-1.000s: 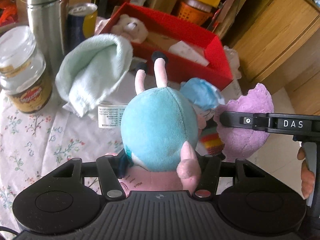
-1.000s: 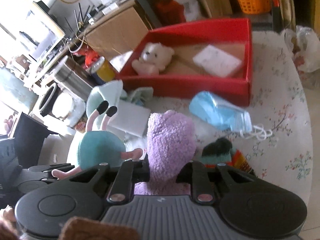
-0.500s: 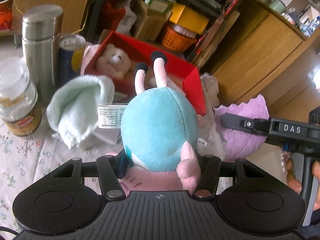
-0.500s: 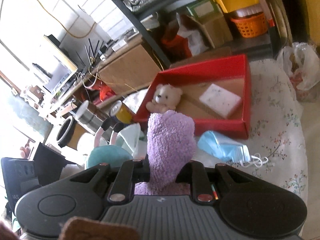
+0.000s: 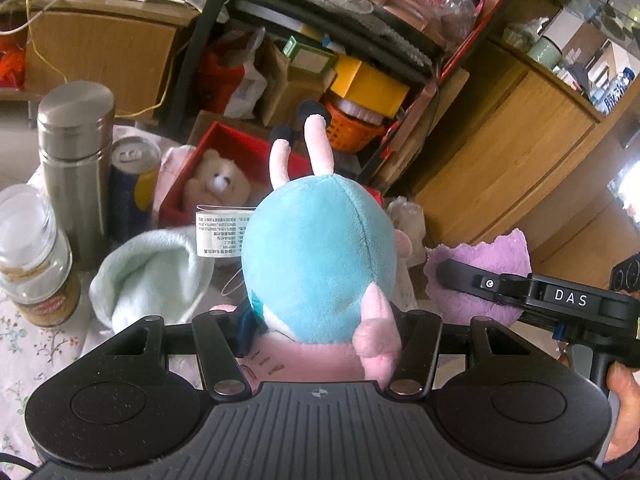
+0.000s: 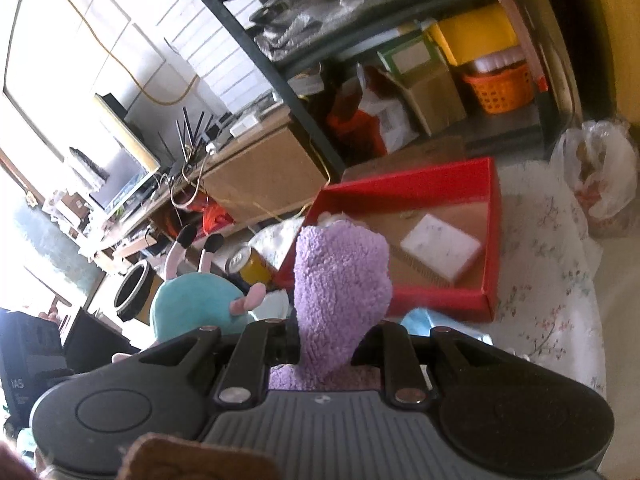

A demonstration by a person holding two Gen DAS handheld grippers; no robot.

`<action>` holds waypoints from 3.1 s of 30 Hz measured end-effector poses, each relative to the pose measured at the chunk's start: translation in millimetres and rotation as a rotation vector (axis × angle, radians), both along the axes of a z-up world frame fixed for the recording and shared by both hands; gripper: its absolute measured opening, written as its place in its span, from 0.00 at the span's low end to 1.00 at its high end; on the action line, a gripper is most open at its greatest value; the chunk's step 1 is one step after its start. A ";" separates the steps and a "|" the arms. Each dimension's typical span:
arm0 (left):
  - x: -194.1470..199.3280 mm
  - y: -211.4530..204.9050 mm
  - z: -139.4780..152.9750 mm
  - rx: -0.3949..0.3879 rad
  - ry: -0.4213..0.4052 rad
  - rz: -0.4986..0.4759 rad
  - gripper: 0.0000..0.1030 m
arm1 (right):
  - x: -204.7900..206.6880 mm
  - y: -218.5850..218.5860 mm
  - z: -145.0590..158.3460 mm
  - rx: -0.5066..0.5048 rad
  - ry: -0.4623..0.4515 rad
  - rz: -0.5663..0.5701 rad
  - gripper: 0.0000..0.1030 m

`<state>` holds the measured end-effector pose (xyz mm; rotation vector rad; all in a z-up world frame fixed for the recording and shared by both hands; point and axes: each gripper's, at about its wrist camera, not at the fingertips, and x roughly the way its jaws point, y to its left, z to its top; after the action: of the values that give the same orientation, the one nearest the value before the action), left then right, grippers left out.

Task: Organize soft objects
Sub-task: 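Lift and carry the pig with the left tool while the right tool carries the mitten to the box, then release the pig into the red box with the left tool while the right tool drops the mitten there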

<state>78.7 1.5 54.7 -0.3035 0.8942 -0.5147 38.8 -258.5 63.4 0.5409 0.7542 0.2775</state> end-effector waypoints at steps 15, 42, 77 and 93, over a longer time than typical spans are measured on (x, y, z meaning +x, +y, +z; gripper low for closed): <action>22.2 -11.9 21.6 -0.029 -0.077 0.028 0.56 | 16.4 -10.9 21.5 0.004 -0.087 -0.073 0.00; 98.2 -45.5 22.8 -0.003 -0.116 0.073 0.57 | 82.6 -43.7 16.1 -0.014 -0.094 -0.183 0.00; 160.3 -56.5 -8.6 0.039 -0.093 0.111 0.73 | 156.1 -53.2 -34.5 -0.036 -0.016 -0.261 0.27; 109.0 -34.3 1.3 0.082 -0.082 0.096 0.73 | 110.7 -40.4 2.8 -0.053 -0.054 -0.251 0.29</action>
<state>187.7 -32.8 56.0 -0.2474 0.8147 -0.3974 149.5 -299.0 66.2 0.5695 0.6319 0.0386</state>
